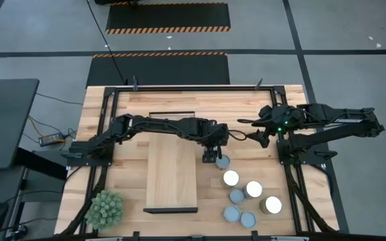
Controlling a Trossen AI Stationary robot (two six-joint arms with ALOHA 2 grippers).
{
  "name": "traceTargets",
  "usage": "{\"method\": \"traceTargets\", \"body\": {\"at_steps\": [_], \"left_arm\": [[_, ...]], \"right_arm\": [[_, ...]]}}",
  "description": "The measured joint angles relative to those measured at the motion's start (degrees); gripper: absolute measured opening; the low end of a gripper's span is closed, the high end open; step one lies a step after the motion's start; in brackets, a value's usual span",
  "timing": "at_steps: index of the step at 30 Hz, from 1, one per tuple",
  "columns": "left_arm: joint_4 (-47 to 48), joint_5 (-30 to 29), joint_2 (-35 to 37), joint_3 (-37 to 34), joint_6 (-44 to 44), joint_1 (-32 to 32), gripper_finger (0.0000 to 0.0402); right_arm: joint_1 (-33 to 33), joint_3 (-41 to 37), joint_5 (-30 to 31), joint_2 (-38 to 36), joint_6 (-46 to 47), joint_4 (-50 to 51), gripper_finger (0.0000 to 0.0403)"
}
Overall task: Pick and place cans onto a shelf
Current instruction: Put the canned peas on the shelf
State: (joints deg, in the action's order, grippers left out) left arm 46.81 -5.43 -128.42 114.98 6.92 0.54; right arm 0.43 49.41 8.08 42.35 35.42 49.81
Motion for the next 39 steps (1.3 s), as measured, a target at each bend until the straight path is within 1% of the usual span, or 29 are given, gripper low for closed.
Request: {"method": "traceTargets", "body": {"at_steps": [6,9,12,15,17,22,25,28,32,39], "left_arm": [[0.48,0.03,-0.20,0.00,3.47,0.72,0.0317],[1.16,-1.53,-0.20,0.41,4.14,1.13,0.0316],[1.34,-2.92,-0.10,1.07,0.77,1.04,0.0316],[1.65,-2.91,-0.11,1.05,-3.17,0.03,0.0316],[1.62,-2.91,-0.11,1.05,-4.00,-0.43,0.0316],[3.31,0.53,-0.11,1.05,-0.65,-0.10,0.0315],[4.03,-1.42,-0.11,1.05,2.42,1.34,0.0311],[4.15,-4.14,-0.11,1.05,5.81,2.58,0.0296],[4.26,-4.81,-0.11,0.87,6.22,2.90,0.0267],[4.56,-4.90,-0.11,0.85,6.34,1.87,0.0185]], "right_arm": [[0.00,0.00,0.96,0.00,0.42,-0.01,0.0348],[0.00,0.00,1.27,0.00,0.46,-0.06,0.0348],[0.00,0.00,1.27,0.00,0.46,-0.15,0.0348],[-0.02,0.00,1.27,0.00,0.46,-0.16,0.0348],[0.00,-0.02,1.27,0.00,0.46,-0.17,0.0348],[0.00,-0.02,1.36,0.00,0.46,-0.16,0.0348],[-0.02,-0.02,1.46,0.00,0.46,-0.19,0.0348],[-0.02,-0.02,1.46,0.00,0.46,-0.19,0.0348],[-0.02,-0.02,1.49,0.00,0.46,-0.26,0.0348],[-0.02,-0.04,2.75,0.00,0.46,-1.35,0.0348]]}}
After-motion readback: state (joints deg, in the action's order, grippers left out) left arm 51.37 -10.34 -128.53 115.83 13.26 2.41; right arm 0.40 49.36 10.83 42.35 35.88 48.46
